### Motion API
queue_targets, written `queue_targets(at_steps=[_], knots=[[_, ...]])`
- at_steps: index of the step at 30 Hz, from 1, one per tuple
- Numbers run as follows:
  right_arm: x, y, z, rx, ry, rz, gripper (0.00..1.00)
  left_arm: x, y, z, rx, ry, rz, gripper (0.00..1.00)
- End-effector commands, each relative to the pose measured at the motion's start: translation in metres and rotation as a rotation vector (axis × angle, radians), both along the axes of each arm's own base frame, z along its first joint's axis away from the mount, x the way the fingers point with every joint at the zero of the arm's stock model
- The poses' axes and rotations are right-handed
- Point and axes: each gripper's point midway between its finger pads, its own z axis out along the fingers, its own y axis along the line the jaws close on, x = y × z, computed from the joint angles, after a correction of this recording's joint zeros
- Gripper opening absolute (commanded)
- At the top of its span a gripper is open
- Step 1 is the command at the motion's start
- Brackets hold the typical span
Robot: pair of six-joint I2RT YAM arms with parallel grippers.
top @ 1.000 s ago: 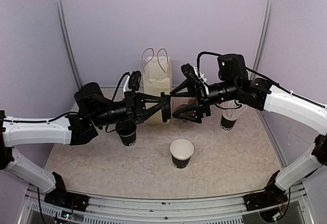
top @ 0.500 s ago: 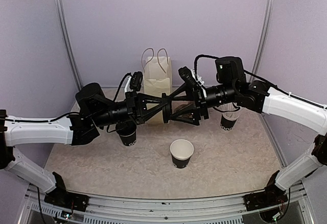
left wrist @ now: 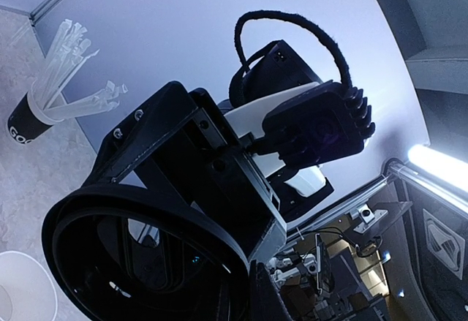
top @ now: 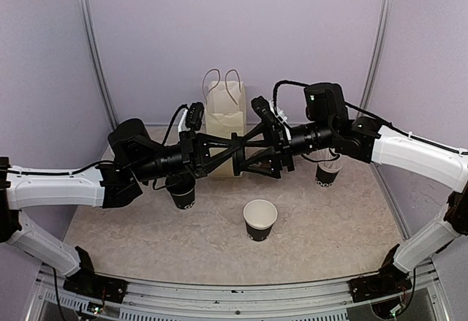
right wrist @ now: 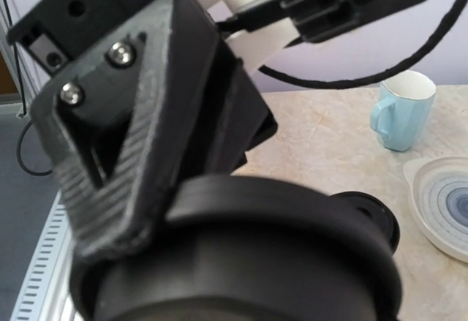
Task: Pack the takeout coffee
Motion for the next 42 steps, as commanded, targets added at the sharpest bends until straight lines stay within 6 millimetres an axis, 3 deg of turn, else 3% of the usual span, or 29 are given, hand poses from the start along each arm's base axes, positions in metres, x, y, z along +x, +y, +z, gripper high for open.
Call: queue_targets(at_steps=[1, 4, 8, 14, 18, 22, 27, 32, 35, 39, 42], knots=[[-0.001, 0.006, 0.001, 0.012, 0.006, 0.006, 0.75, -0.003, -0.001, 0.012, -0.037, -0.029, -0.013, 0.00], [-0.003, 0.004, 0.003, 0.011, 0.000, 0.012, 0.70, -0.001, -0.003, 0.008, -0.021, -0.013, -0.012, 0.06], [0.001, -0.006, -0.001, -0.034, -0.038, -0.012, 0.65, 0.006, -0.003, -0.006, 0.053, 0.009, 0.025, 0.39], [0.023, -0.036, -0.012, -0.135, -0.058, -0.068, 0.62, 0.008, 0.017, -0.020, 0.161, 0.011, 0.121, 0.62], [0.026, -0.057, -0.030, -0.272, -0.117, -0.040, 0.63, 0.013, 0.040, -0.038, 0.286, 0.028, 0.220, 0.67], [0.022, -0.077, -0.058, -0.444, -0.179, -0.002, 0.63, 0.023, 0.066, -0.082, 0.562, 0.055, 0.348, 0.70], [0.011, -0.092, -0.078, -0.568, -0.181, 0.076, 0.64, 0.034, 0.073, -0.106, 0.858, -0.036, 0.490, 0.72], [0.011, -0.090, -0.100, -0.672, -0.142, 0.136, 0.64, 0.054, 0.094, -0.104, 1.140, -0.138, 0.816, 0.98], [0.011, -0.085, -0.110, -0.718, -0.112, 0.164, 0.62, 0.066, 0.109, -0.102, 1.129, -0.072, 1.001, 0.99], [0.006, -0.080, -0.120, -0.769, -0.092, 0.198, 0.61, 0.069, 0.105, -0.113, 1.062, 0.014, 0.996, 0.99], [0.004, -0.077, -0.131, -0.814, -0.106, 0.212, 0.61, 0.066, 0.121, -0.132, 1.001, 0.117, 1.013, 0.96]])
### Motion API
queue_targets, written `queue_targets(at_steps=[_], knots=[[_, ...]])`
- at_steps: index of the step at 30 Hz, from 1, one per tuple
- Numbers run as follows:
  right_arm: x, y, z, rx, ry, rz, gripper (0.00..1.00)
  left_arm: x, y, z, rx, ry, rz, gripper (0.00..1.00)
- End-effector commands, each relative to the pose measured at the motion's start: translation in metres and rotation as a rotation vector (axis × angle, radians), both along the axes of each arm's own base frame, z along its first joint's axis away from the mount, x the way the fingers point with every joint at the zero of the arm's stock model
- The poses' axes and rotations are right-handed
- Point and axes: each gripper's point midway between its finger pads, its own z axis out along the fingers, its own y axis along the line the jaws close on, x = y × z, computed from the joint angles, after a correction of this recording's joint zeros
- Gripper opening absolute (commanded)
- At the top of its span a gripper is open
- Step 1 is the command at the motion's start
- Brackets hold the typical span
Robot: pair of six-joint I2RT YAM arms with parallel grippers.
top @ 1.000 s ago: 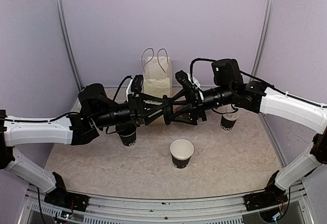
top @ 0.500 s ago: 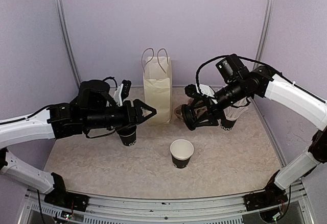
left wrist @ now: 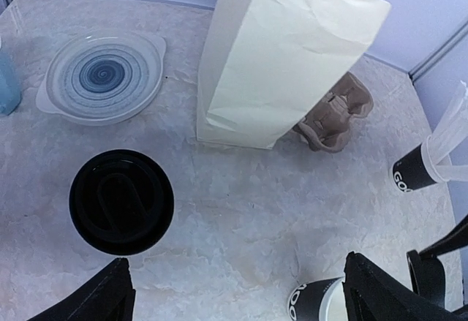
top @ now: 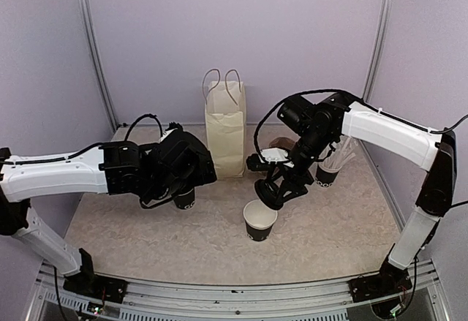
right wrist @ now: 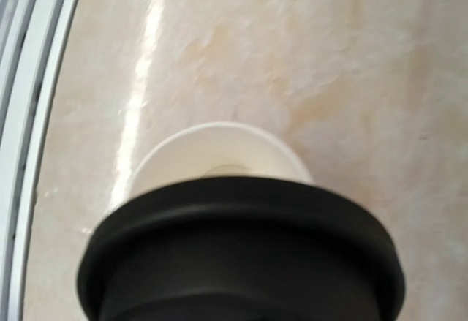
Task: Pack the takeout coffee
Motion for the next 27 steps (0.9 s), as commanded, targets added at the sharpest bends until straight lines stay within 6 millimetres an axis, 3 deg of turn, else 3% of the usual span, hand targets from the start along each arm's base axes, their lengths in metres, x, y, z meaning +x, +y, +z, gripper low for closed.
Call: queue_targets(at_steps=[1, 5, 10, 27], knots=[[-0.010, -0.003, -0.010, -0.087, -0.008, 0.037, 0.61, -0.002, 0.038, -0.018, -0.102, 0.013, 0.152, 0.95], [-0.009, 0.002, -0.019, -0.114, -0.007, 0.048, 0.61, -0.012, 0.062, -0.021, -0.255, 0.014, 0.228, 0.91], [-0.012, 0.010, -0.021, -0.124, 0.013, 0.066, 0.61, -0.016, 0.076, -0.014, -0.314, -0.015, 0.245, 0.95], [-0.014, 0.015, -0.040, -0.197, 0.041, 0.071, 0.61, -0.017, 0.075, -0.023, -0.238, 0.007, 0.248, 0.94]])
